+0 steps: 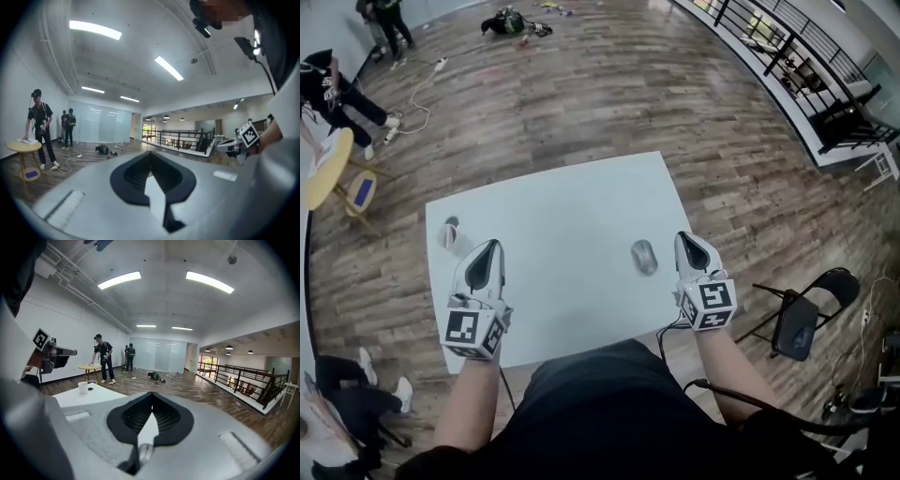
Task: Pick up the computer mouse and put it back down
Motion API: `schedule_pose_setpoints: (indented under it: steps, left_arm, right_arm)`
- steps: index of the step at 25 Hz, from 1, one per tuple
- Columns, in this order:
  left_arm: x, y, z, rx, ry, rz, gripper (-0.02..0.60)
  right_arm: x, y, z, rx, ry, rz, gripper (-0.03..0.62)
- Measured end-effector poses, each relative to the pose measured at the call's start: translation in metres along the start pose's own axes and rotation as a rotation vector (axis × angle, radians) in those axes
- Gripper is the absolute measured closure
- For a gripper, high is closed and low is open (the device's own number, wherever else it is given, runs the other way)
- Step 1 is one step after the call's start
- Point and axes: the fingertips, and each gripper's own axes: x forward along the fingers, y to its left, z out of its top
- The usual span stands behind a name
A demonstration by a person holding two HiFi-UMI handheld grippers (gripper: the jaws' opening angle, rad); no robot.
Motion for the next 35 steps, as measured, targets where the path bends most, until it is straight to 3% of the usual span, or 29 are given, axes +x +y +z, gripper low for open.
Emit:
schedule_pose_setpoints:
  steps: [4,9,20,29,35]
  left_arm:
    - [0.003,0.006,-0.015,0.026,0.044,0.010,0.600]
    - [0.006,0.009,-0.028,0.037,0.055,-0.037,0.600]
    - [0.032,0.002,-0.037,0.023,0.072,-0.092,0.600]
    - [0.049,-0.008,-0.061,0.021,0.127,-0.128,0.600]
    - [0.063,-0.030,-0.070,-0.046,0.168,-0.139,0.600]
  right_arm:
    - [0.016,0.009,-0.028,0.054,0.045,0.008,0.591]
    - [0.033,0.022,-0.059,0.092,0.089,0.021,0.587]
    - [0.045,0.036,-0.120,0.058,0.280,0.092,0.364]
    - [0.049,0.039,-0.155,0.062,0.386,0.089,0.330]
    - [0.050,0.046,-0.172,0.077,0.439,0.106,0.292]
